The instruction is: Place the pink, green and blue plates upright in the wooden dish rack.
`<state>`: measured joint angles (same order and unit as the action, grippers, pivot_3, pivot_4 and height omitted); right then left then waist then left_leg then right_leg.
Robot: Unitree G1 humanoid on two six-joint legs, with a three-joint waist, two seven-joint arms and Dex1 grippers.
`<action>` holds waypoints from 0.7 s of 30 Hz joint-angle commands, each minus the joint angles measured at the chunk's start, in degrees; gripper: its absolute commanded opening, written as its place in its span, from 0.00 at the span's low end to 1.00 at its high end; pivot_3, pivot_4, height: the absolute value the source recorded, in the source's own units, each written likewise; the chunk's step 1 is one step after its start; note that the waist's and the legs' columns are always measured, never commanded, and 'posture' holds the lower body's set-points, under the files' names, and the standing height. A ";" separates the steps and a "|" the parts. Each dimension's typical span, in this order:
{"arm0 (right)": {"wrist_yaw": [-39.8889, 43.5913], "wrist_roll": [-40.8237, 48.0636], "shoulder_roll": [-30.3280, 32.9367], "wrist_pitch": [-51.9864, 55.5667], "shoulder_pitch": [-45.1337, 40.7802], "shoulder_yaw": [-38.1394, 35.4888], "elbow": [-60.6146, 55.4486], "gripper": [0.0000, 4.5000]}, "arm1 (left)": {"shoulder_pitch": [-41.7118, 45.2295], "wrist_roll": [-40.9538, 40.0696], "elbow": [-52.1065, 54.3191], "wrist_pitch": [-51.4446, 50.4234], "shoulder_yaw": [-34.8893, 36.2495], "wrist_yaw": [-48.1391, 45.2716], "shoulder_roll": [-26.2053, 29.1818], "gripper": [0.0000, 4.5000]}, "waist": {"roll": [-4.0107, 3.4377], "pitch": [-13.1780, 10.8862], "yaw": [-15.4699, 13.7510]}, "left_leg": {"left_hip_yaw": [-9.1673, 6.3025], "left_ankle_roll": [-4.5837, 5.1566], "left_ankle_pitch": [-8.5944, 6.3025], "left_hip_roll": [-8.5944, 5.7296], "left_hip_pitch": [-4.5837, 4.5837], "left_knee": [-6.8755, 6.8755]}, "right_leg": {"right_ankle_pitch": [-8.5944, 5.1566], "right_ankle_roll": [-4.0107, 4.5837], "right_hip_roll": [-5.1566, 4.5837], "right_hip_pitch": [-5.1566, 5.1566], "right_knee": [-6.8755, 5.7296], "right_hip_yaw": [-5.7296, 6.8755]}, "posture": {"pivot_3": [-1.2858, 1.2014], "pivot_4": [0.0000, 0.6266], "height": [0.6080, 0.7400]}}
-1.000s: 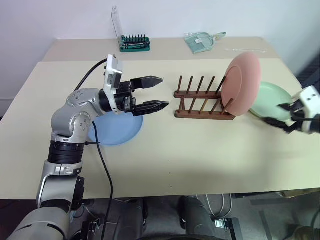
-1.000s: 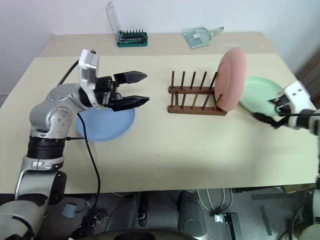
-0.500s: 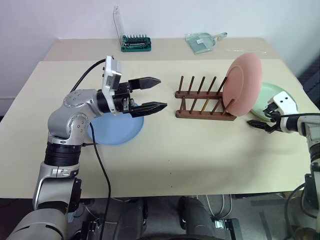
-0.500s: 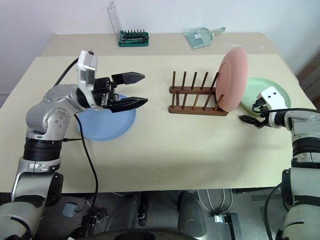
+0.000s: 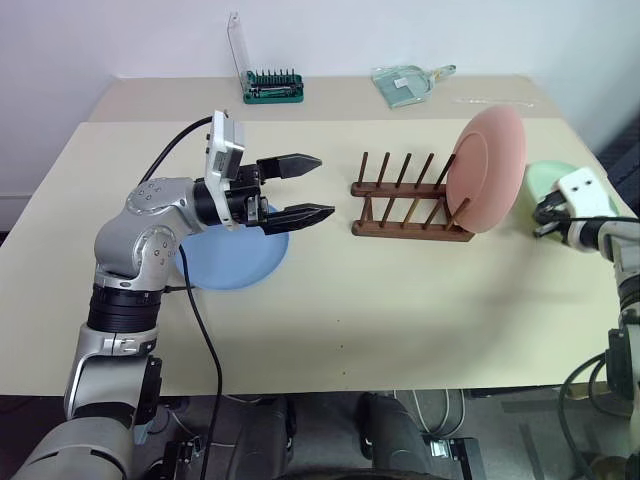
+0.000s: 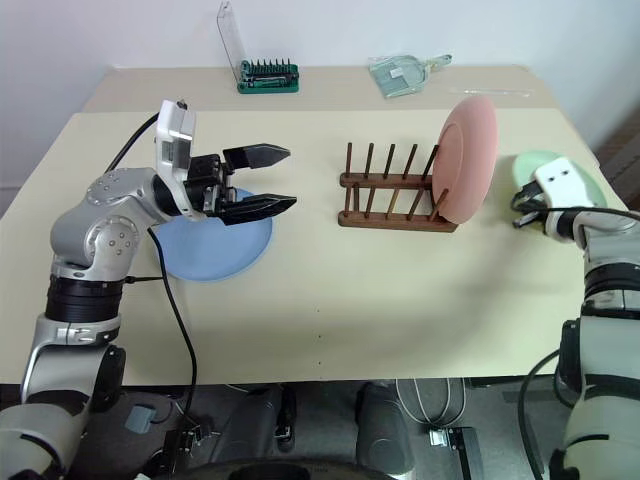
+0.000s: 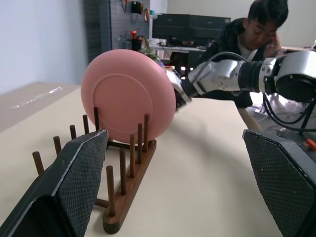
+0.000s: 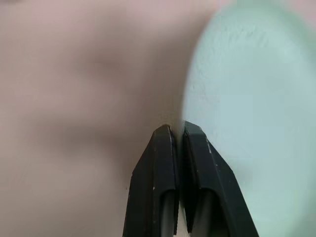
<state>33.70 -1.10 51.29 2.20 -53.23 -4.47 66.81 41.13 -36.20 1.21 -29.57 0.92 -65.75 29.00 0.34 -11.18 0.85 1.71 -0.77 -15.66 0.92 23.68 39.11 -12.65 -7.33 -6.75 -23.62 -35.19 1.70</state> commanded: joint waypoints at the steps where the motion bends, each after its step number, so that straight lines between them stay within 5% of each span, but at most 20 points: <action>1: -4.29 6.17 1.71 -7.19 -6.29 -8.33 -0.85 0.00 | 1.60 0.43 0.35 1.54 0.14 0.20 -0.43 1.00 | 0.00 0.00 0.03 | 0.00 0.00 0.00 0.00 0.00 -0.02 | 0.00 0.00 0.00 -0.02 0.00 0.00 | 0.52 0.24 0.88; 6: 4.08 20.83 -2.04 -7.73 -13.82 -20.19 -8.55 0.00 | 1.97 1.03 -0.40 2.64 0.58 0.43 -1.07 1.00 | -0.01 -0.01 0.21 | 0.00 0.00 0.00 0.02 0.00 -0.07 | 0.00 0.00 0.02 -0.01 0.02 0.00 | 0.52 0.24 0.88; 10: 11.23 36.37 -6.48 7.15 -16.17 -25.93 -24.38 0.00 | 1.99 0.78 -0.76 2.86 0.93 0.72 -1.05 1.00 | -0.02 -0.01 0.03 | -0.02 0.09 -0.05 0.03 0.00 -0.07 | 0.00 -0.01 0.02 -0.01 0.01 0.01 | 0.52 0.24 0.88; 14: 7.05 53.18 -10.12 26.97 -15.89 -30.16 -40.65 0.00 | 1.91 0.88 -1.21 3.27 0.94 1.21 -1.38 1.00 | -0.02 -0.01 -0.46 | -0.05 0.11 -0.06 0.03 0.03 -0.05 | 0.00 0.00 0.00 -0.01 -0.02 0.04 | 0.52 0.24 0.88; 21: -2.77 74.81 -11.88 54.31 -8.35 -34.33 -48.90 0.00 | 1.50 1.10 -1.67 3.76 0.47 1.11 -1.60 1.00 | -0.01 0.00 -1.29 | -0.08 0.13 -0.07 0.03 0.08 0.01 | 0.01 0.01 -0.01 -0.01 -0.01 0.08 | 0.52 0.24 0.88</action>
<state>32.50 70.02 39.32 51.51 -63.46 -38.30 20.65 41.51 -35.40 -1.52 -26.99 0.85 -64.56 27.16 0.34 -11.18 -0.45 1.63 -0.64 -15.74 0.95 23.76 39.12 -12.64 -7.31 -6.76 -23.63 -35.20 1.77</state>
